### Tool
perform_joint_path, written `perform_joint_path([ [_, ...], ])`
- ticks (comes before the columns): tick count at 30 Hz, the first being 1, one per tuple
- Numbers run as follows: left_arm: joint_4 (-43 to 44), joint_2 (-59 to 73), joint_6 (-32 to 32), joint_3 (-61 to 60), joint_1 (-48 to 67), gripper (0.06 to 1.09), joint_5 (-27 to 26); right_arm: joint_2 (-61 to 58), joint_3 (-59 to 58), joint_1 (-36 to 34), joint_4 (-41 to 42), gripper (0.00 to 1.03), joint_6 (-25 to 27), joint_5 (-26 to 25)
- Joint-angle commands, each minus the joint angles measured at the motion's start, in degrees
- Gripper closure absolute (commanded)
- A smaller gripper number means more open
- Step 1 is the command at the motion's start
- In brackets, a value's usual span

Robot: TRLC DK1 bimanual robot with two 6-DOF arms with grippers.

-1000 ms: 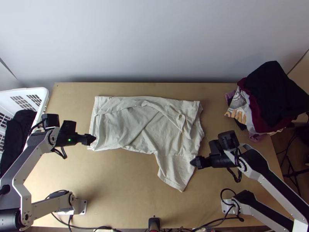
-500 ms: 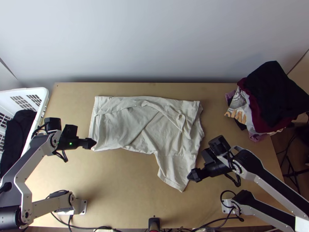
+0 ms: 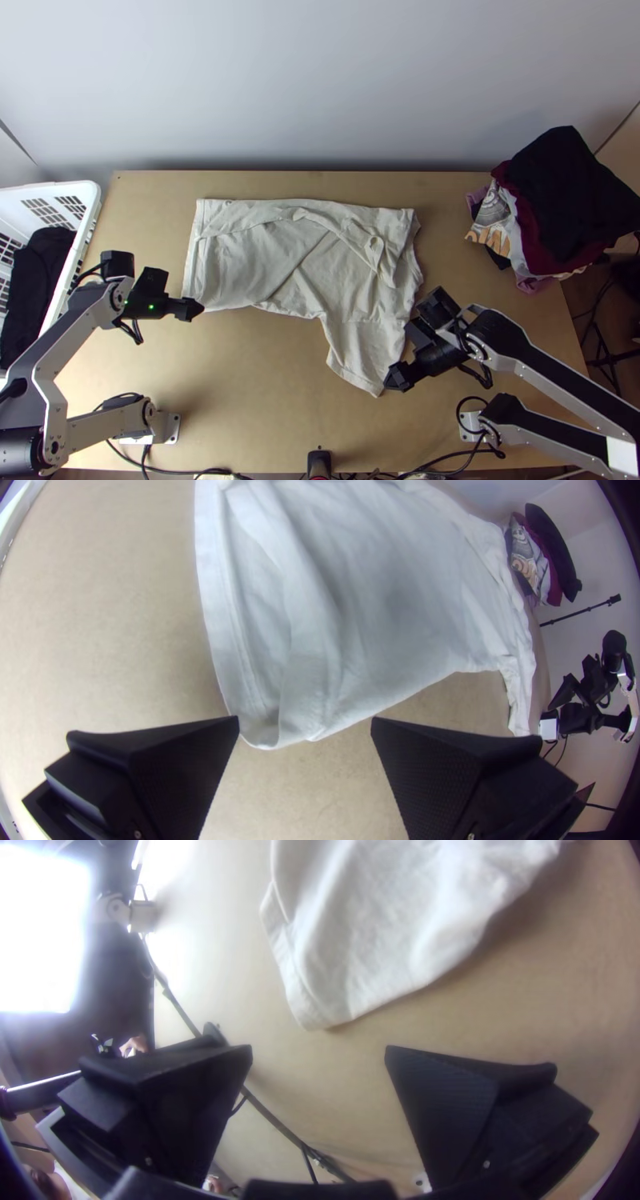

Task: Fold the t-shirt

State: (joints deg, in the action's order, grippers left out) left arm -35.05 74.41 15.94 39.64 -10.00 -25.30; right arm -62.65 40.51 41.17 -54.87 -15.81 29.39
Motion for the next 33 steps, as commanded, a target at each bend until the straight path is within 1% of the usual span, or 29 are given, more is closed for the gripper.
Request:
perform_joint_path([
  [1,1.21,1.61,-0.56,-0.35,1.12,0.12,-0.10,-1.68,-0.87,1.99,1.08,0.10,0.26,0.32],
  [3,1.56,1.97,-1.18,-0.35,2.00,0.12,-0.19,-1.95,-1.05,2.07,2.14,0.10,0.08,0.41],
  [4,1.65,2.05,-1.62,-0.26,2.09,0.18,-0.19,-2.12,-1.22,2.16,2.58,0.10,0.08,0.41],
  [5,1.74,1.97,-2.15,-0.17,2.27,0.33,-0.28,-2.39,-1.49,2.07,3.02,0.10,0.08,0.41],
  [7,4.46,2.05,-4.43,0.09,2.18,0.78,-0.19,-2.65,-1.75,2.07,3.63,0.10,-0.01,0.41],
  [8,5.52,2.40,-4.78,0.18,1.91,0.99,-0.19,-2.65,-1.84,2.16,3.90,0.10,-0.01,0.41],
  [16,5.16,0.91,-4.34,0.53,0.16,1.00,-0.19,-3.44,-2.98,3.13,6.71,0.10,-0.71,0.41],
  [18,5.08,0.56,-4.08,0.62,-0.02,1.00,-0.10,-3.70,-3.16,3.92,7.15,0.19,-1.06,0.41],
  [19,5.08,0.47,-3.90,0.70,-0.20,1.00,-0.10,-3.97,-3.16,4.45,7.24,0.19,-1.15,0.41],
  [22,5.08,0.56,-3.20,0.79,-0.99,1.00,-0.10,-5.11,-3.16,5.41,8.03,0.17,-0.97,0.50],
  [25,4.99,0.56,-2.50,0.88,-1.60,1.00,-0.10,-6.52,-3.60,6.56,8.91,0.08,-0.45,0.41],
  [29,4.99,1.00,-1.88,1.14,-1.95,1.00,-0.10,-7.48,-5.88,6.56,12.77,0.08,-0.97,0.41],
  [33,5.25,1.00,-1.53,1.41,-1.95,1.00,-0.10,-8.80,-6.15,6.12,14.09,0.08,-0.53,0.32],
])
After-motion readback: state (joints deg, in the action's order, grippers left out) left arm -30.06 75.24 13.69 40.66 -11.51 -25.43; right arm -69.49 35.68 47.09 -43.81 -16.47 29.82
